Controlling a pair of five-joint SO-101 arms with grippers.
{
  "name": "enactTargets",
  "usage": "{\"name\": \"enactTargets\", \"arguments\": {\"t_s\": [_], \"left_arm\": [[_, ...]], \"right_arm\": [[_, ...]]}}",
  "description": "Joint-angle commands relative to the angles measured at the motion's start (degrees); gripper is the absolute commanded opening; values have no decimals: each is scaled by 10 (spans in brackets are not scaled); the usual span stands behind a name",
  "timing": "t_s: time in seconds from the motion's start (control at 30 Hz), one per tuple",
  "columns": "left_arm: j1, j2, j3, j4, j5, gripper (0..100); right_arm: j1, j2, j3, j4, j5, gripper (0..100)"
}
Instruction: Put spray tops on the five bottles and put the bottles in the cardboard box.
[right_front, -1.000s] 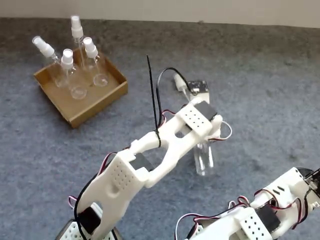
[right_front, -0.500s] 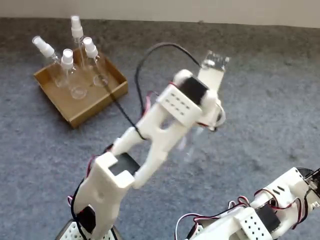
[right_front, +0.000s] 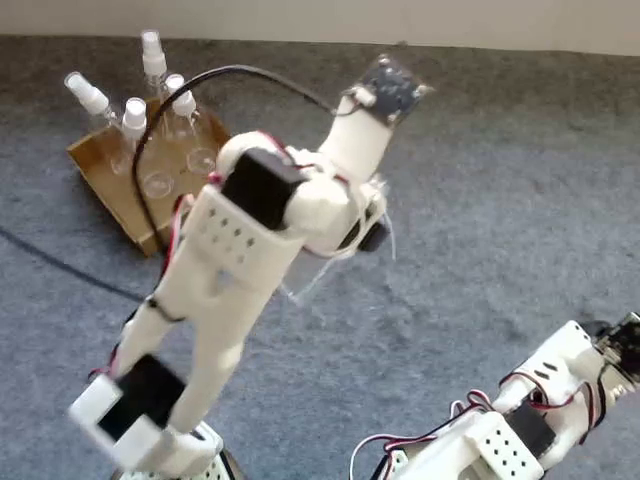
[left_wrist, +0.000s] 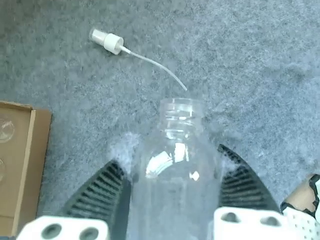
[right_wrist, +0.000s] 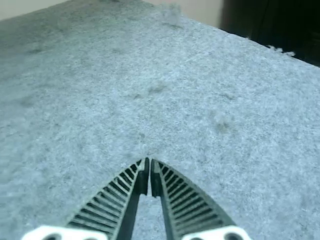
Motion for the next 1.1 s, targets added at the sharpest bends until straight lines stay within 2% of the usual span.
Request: {"name": "enactTargets", "arguments": {"t_s": [0.0, 0.13, 0.3, 0.4, 0.57, 0.73, 0.83, 1.07], "left_arm": [[-4, -109, 75, 4, -17, 39], [-4, -197, 165, -15, -83, 39], [-4, -295, 299, -95, -89, 38], [-4, -355, 395, -168, -90, 38], [-7, -455, 572, -286, -91, 38], [-80, -542, 742, -442, -89, 38], [-106, -589, 842, -526, -88, 38], [-110, -695, 1007, -677, -88, 38]], "right_arm": [[-44, -7, 67, 1, 7, 8], [-90, -7, 65, 5, 28, 9], [-145, -7, 65, 22, 107, 10], [-177, -7, 57, 80, 112, 10], [-237, -5, -65, 212, 117, 10], [-310, -3, -212, 351, 149, 10], [-350, -3, -277, 392, 149, 10], [-418, 26, -379, 442, 146, 11]]}}
